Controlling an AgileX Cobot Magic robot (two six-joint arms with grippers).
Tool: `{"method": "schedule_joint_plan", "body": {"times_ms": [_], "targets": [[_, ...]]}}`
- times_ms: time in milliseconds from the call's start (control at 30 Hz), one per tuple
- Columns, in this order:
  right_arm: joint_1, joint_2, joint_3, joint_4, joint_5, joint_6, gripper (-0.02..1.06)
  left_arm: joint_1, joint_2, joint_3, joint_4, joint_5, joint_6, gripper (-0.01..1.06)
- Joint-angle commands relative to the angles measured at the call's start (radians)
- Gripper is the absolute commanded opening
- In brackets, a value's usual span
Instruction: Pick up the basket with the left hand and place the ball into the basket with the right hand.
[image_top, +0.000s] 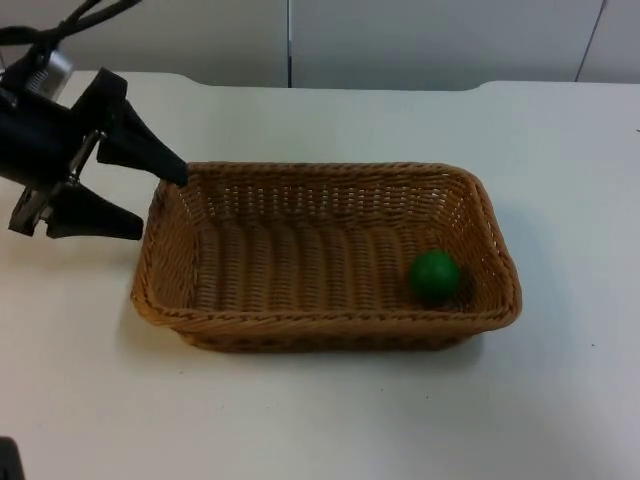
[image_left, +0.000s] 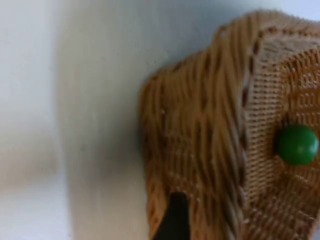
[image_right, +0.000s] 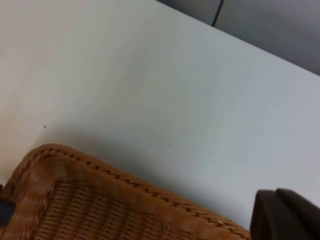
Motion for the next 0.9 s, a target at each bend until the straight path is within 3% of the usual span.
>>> {"method": "schedule_joint_plan", "body": {"times_ms": [0, 200, 300, 333, 433, 467, 500, 533, 633, 767, 867], "targets": [[0.004, -0.015, -0.007, -0.001, -0.006, 0.001, 0.00, 0.003, -0.007, -0.020, 0.023, -0.005, 0.007, 0.72], [0.004, -0.015, -0.007, -0.004, -0.006, 0.001, 0.00, 0.024, -0.007, -0.150, 0.241, 0.035, -0.162, 0.72], [0.004, -0.015, -0.009, -0.013, -0.006, 0.001, 0.00, 0.030, -0.007, -0.193, 0.338, 0.073, -0.234, 0.67], [0.004, -0.015, -0.009, -0.021, -0.006, 0.008, 0.00, 0.030, -0.009, -0.209, 0.388, 0.080, -0.276, 0.60], [0.004, -0.017, -0.009, -0.028, -0.006, 0.038, 0.00, 0.030, -0.041, -0.217, 0.477, 0.075, -0.310, 0.23], [0.004, -0.017, -0.009, -0.028, -0.006, 0.038, 0.00, 0.030, -0.041, -0.217, 0.477, 0.075, -0.310, 0.23], [0.004, -0.023, -0.009, -0.034, -0.006, 0.038, 0.00, 0.030, -0.055, -0.217, 0.492, 0.075, -0.310, 0.08], [0.004, -0.038, -0.009, -0.048, -0.006, 0.038, 0.00, 0.030, -0.081, -0.217, 0.513, 0.073, -0.310, 0.00], [-0.016, -0.077, -0.009, -0.045, -0.006, 0.038, 0.00, 0.030, -0.136, -0.215, 0.543, 0.046, -0.340, 0.00], [-0.099, -0.222, -0.009, 0.010, -0.006, 0.038, 0.00, 0.030, -0.297, -0.211, 0.714, -0.015, -0.449, 0.00], [-0.134, -0.306, -0.009, -0.009, -0.006, 0.038, 0.00, 0.030, -0.407, -0.169, 0.780, -0.067, -0.488, 0.00]]}}
